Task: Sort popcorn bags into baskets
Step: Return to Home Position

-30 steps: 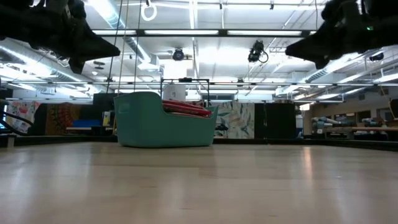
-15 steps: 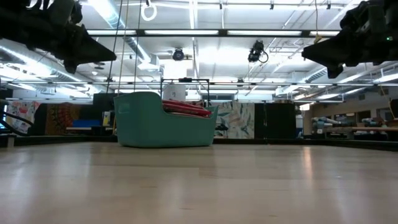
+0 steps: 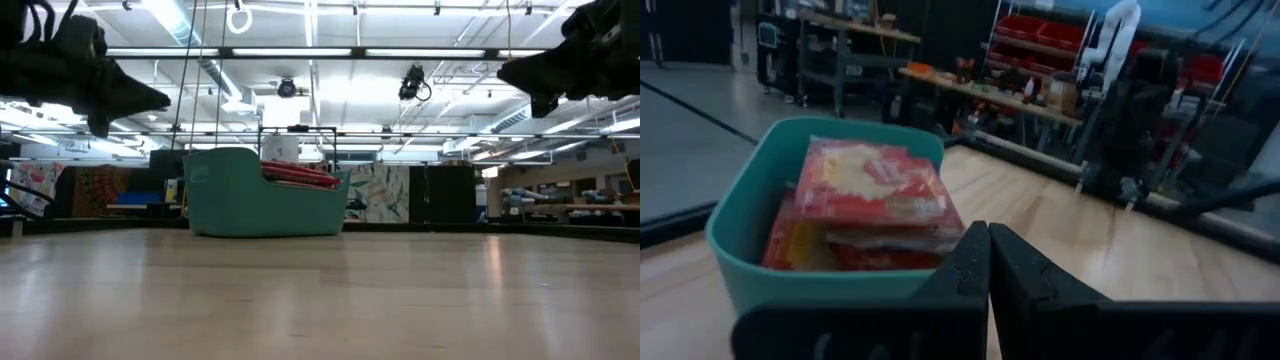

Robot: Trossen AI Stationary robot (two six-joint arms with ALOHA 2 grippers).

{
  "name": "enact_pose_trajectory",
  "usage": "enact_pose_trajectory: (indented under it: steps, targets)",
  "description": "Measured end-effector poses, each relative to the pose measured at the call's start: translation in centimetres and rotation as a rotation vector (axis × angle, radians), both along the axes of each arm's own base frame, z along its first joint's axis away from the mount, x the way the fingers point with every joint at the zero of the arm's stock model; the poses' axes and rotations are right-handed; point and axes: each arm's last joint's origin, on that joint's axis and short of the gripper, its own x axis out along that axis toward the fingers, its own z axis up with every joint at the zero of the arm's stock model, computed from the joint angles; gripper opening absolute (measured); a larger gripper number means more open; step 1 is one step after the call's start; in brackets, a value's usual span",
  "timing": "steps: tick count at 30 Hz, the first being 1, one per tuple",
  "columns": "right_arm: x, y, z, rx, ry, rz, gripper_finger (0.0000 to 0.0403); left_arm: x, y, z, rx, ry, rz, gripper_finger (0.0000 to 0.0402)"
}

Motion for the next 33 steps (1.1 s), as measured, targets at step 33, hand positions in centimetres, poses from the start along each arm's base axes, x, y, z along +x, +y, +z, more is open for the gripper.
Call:
enact_pose_trajectory:
  steps: [33]
  targets:
    - [-0.3,-0.6,1.2,-0.122,-0.083,-0.233,0.0073,-0.4,-1.0,1.3,0.371,0.039,-0.178,0.0017]
